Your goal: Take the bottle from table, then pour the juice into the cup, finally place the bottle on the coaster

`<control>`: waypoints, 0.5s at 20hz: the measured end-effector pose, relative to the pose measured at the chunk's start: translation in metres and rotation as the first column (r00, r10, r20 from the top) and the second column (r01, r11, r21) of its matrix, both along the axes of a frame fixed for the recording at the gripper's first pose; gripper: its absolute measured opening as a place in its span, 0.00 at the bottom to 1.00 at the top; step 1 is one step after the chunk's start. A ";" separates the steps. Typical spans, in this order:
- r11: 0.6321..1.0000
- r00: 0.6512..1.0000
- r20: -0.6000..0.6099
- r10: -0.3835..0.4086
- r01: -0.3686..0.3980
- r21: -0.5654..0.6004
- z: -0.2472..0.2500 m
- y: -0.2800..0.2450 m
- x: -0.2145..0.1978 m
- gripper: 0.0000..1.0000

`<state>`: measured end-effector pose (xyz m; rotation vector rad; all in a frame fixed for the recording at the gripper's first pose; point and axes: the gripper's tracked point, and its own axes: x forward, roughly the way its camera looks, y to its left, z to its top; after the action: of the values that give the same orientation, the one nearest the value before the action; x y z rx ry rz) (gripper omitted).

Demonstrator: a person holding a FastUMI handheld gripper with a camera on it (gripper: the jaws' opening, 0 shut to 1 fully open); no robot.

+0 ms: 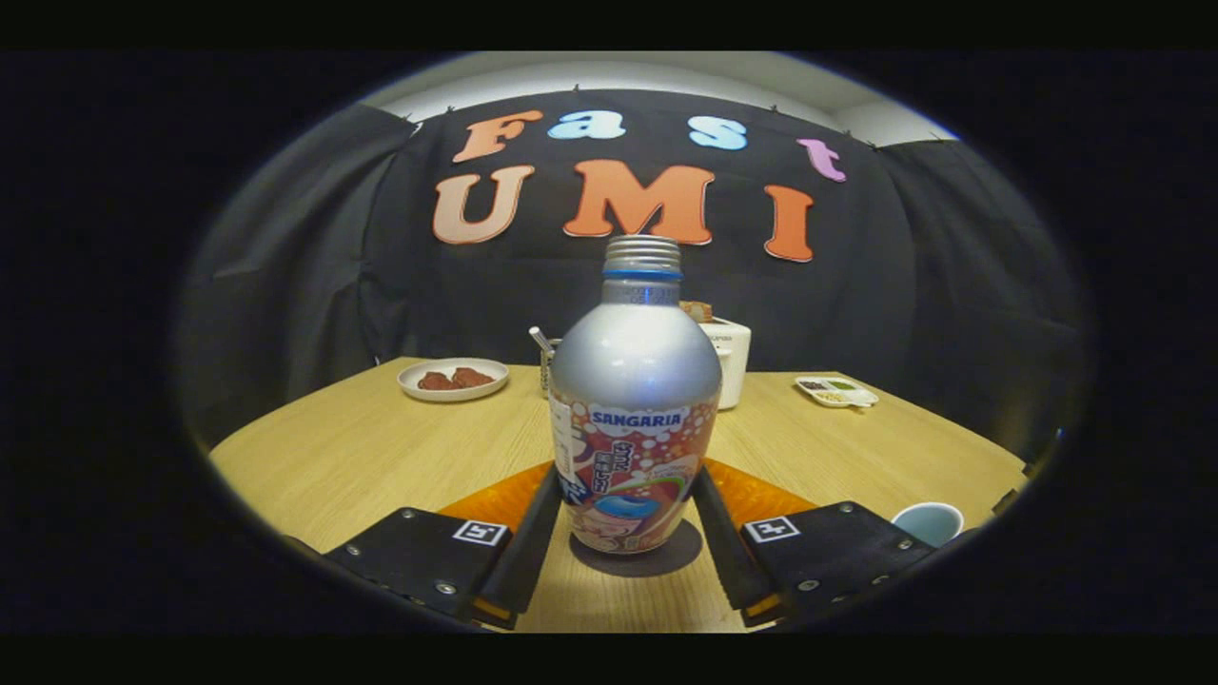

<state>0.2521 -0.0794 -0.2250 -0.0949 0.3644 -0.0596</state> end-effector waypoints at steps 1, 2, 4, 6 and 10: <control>1.000 1.000 -0.019 -0.002 0.002 -0.019 -0.008 -0.002 0.001 0.76; 1.000 0.999 -0.037 0.000 -0.001 -0.024 -0.014 -0.003 0.001 0.76; 1.000 0.999 -0.050 -0.018 0.017 -0.023 -0.019 -0.009 0.001 0.76; 1.000 0.998 -0.051 -0.027 0.027 -0.005 -0.023 -0.013 0.000 0.76; 0.999 0.997 -0.066 -0.045 0.047 0.026 -0.032 -0.013 -0.004 0.76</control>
<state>0.2480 -0.0926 -0.2570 -0.0609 0.4329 -0.0966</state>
